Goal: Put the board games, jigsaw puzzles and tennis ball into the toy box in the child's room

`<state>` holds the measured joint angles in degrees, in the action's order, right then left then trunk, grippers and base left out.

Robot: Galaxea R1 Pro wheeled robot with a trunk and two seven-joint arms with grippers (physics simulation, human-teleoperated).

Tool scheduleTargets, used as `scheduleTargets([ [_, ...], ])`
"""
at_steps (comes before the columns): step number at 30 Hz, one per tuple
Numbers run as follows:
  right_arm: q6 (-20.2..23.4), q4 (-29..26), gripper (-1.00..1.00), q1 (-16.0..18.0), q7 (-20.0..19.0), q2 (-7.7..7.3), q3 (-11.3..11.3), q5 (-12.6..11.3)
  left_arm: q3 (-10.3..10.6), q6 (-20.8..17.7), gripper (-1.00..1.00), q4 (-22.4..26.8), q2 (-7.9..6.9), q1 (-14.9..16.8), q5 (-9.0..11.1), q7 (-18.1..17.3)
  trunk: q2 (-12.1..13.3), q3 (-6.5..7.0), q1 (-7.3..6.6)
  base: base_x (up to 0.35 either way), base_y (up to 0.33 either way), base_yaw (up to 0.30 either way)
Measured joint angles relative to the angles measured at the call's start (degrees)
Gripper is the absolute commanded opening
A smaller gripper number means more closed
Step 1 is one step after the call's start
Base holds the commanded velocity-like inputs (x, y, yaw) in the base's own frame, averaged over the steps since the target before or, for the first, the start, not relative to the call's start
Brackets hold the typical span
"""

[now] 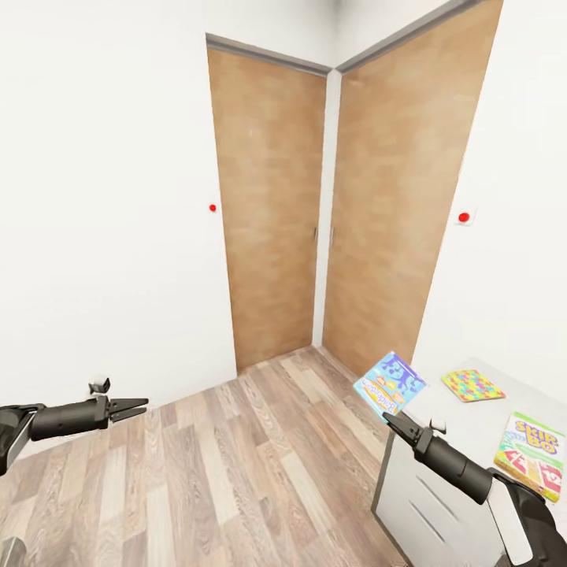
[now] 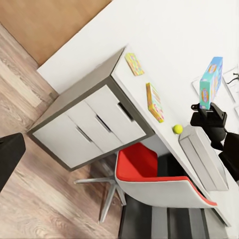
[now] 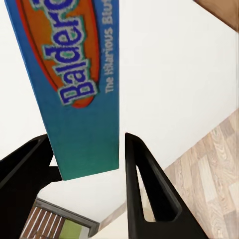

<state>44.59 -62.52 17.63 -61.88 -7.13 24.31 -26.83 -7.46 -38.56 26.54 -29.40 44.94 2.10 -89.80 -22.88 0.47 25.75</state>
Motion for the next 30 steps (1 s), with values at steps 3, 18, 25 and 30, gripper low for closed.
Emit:
scheduleTargets([
  [3,-0.06,0.04,-1.00,0.00,0.03,0.00,0.00,0.01,0.00,0.04,1.00,0.00,-0.05,-0.01,0.00,0.00,0.00,0.10,-0.01,0.170,0.204,-0.279],
  [18,-0.29,0.07,-1.00,0.00,0.20,0.03,-0.07,0.10,0.02,0.09,1.00,-0.01,-0.41,-0.01,0.04,0.02,0.00,0.62,0.01,0.096,0.068,-0.280],
  [25,-0.32,0.08,-1.00,0.00,0.25,0.01,-0.01,0.14,0.02,0.15,1.00,-0.01,-0.54,0.00,0.08,0.02,0.01,0.86,0.01,0.002,0.001,-0.280],
  [30,-0.34,0.08,-1.00,0.00,0.25,0.01,-0.05,0.18,0.02,0.21,1.00,-0.01,-0.63,-0.01,0.07,0.02,0.01,1.04,0.01,0.000,0.000,-0.279],
])
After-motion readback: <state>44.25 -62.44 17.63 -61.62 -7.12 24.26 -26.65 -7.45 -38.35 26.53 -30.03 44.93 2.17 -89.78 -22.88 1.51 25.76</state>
